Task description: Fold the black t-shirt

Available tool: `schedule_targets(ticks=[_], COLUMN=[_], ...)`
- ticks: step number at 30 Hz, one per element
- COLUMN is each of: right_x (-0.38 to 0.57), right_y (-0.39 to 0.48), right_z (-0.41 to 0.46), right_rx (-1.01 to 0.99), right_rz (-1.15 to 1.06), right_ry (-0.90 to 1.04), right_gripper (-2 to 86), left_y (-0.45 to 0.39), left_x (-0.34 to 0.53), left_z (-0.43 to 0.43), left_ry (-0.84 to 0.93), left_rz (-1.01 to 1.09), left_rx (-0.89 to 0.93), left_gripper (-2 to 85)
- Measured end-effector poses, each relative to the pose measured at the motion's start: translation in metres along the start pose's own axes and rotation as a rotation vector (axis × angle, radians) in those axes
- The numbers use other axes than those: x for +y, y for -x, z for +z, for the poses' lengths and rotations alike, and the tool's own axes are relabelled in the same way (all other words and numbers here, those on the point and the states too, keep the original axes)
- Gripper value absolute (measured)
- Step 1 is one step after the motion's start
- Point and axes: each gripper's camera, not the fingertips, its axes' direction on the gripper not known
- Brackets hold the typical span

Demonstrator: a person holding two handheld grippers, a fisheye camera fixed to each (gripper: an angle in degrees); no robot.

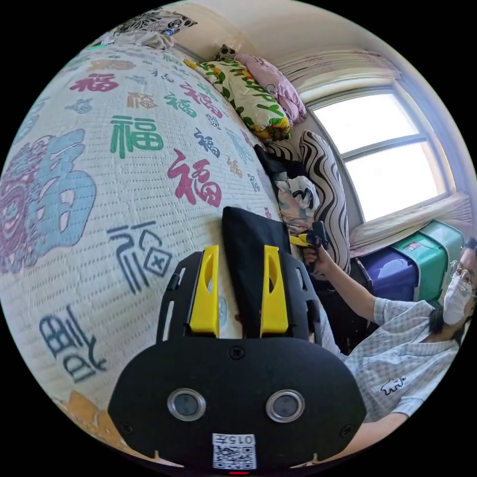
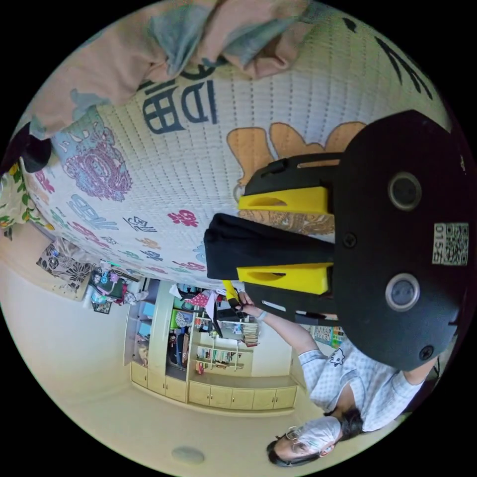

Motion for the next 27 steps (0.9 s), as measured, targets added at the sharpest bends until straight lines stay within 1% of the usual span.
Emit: schedule_targets(ticks=[2, 5, 8, 10, 11, 12, 15, 17, 20, 22, 24, 27], right_x=[-0.008, -0.011, -0.014, -0.017, -0.018, -0.018, -0.017, -0.018, -0.021, -0.019, -0.006, 0.035], right_y=[-0.008, -0.019, -0.023, -0.021, -0.019, -0.016, 0.002, 0.018, 0.054, 0.075, 0.105, 0.14], right_z=[0.01, 0.02, 0.038, 0.052, 0.06, 0.065, 0.064, 0.064, 0.059, 0.056, 0.061, 0.07], right_rx=[-0.001, -0.113, -0.181, -0.212, -0.224, -0.204, -0.124, -0.078, -0.006, 0.035, 0.132, 0.194], right_rz=[0.011, 0.002, -0.023, -0.048, -0.051, -0.06, -0.136, -0.203, -0.334, -0.406, -0.514, -0.662], right_ry=[0.033, 0.033, 0.069, 0.11, 0.136, 0.154, 0.162, 0.177, 0.136, 0.092, 0.105, 0.131], right_gripper=[13.8, 12.8, 10.8, 9.2, 7.4, 6.6, 5.5, 5.1, 4.9, 4.8, 4.8, 4.8], left_y=[0.012, 0.026, 0.03, 0.029, 0.028, 0.022, -0.007, -0.024, -0.056, -0.089, -0.12, -0.164], left_x=[-0.01, -0.021, -0.029, -0.036, -0.037, -0.041, -0.05, -0.057, -0.066, -0.065, -0.054, -0.008], left_z=[0.012, 0.032, 0.048, 0.062, 0.065, 0.067, 0.064, 0.058, 0.038, 0.023, 0.016, 0.001], left_ry=[0.022, 0.06, 0.078, 0.099, 0.108, 0.13, 0.174, 0.184, 0.111, 0.063, 0.083, 0.091], left_rz=[-0.011, -0.003, 0.017, 0.02, 0.024, 0.052, 0.191, 0.259, 0.359, 0.461, 0.569, 0.73], left_rx=[0.037, 0.132, 0.212, 0.297, 0.313, 0.302, 0.191, 0.17, 0.111, 0.038, -0.024, -0.051], left_gripper=[13.6, 12.7, 11.0, 9.4, 7.2, 2.7, 1.1, 0.7, 0.6, 0.7, 0.7, 0.6])
